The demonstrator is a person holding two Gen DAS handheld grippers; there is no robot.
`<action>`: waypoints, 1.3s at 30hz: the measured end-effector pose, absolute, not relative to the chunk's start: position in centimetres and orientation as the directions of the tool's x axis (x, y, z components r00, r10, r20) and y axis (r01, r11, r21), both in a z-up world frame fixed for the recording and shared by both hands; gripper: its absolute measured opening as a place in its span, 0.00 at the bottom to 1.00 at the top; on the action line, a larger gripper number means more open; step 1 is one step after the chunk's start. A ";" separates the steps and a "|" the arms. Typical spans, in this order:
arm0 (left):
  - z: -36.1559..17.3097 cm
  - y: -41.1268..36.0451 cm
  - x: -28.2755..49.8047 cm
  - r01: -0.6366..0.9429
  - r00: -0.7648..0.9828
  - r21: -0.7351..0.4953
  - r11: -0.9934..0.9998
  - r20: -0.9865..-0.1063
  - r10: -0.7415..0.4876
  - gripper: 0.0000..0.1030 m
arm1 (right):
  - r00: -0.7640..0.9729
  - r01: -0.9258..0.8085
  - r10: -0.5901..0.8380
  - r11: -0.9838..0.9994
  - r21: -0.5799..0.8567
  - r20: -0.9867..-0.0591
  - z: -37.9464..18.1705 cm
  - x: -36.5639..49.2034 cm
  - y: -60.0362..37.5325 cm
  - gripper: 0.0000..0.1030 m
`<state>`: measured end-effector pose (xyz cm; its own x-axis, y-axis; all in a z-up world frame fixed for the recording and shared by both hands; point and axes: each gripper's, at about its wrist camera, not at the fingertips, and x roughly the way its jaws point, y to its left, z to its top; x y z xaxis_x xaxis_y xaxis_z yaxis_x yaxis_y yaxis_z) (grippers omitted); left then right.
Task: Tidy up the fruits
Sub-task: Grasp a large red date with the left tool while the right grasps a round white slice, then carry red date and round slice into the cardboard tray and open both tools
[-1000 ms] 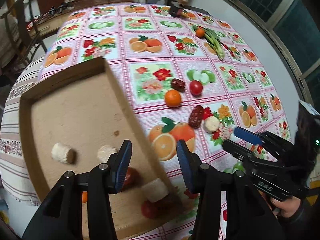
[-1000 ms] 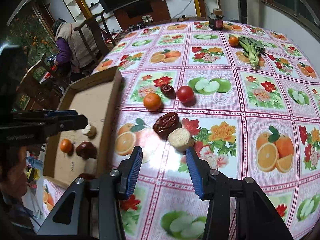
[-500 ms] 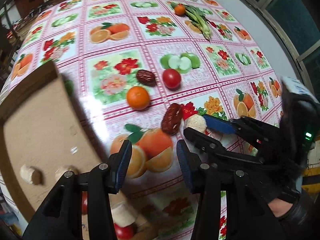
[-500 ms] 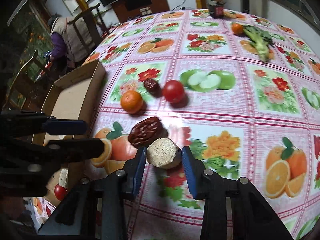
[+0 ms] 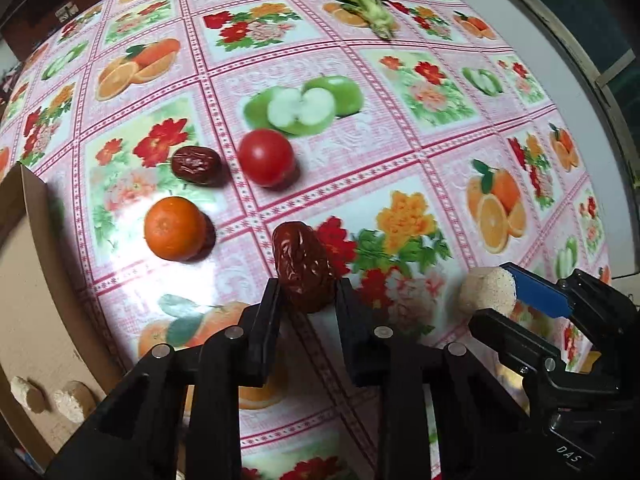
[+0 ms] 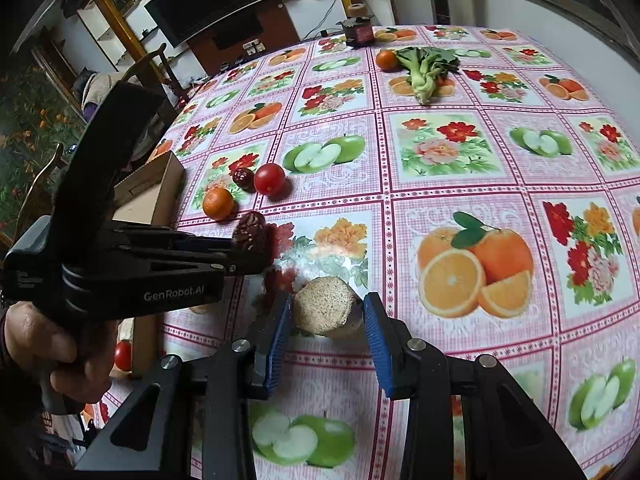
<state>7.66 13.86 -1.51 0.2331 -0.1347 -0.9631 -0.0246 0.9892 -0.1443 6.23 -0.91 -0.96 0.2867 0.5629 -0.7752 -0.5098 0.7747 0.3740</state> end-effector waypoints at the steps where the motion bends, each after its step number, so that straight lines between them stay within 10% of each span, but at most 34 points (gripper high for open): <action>1: -1.3 13.8 7.5 -0.024 0.240 -0.142 0.990 -0.962 -0.133 0.23 | 0.289 -0.510 0.565 0.774 0.375 -0.772 -0.8 6.1 -1.0 0.36; 39: 5.8 25.2 -4.9 -0.234 0.397 -0.192 0.953 -0.914 -0.086 0.23 | 0.178 -0.757 0.700 0.546 0.358 -0.692 6.3 -0.7 11.0 0.36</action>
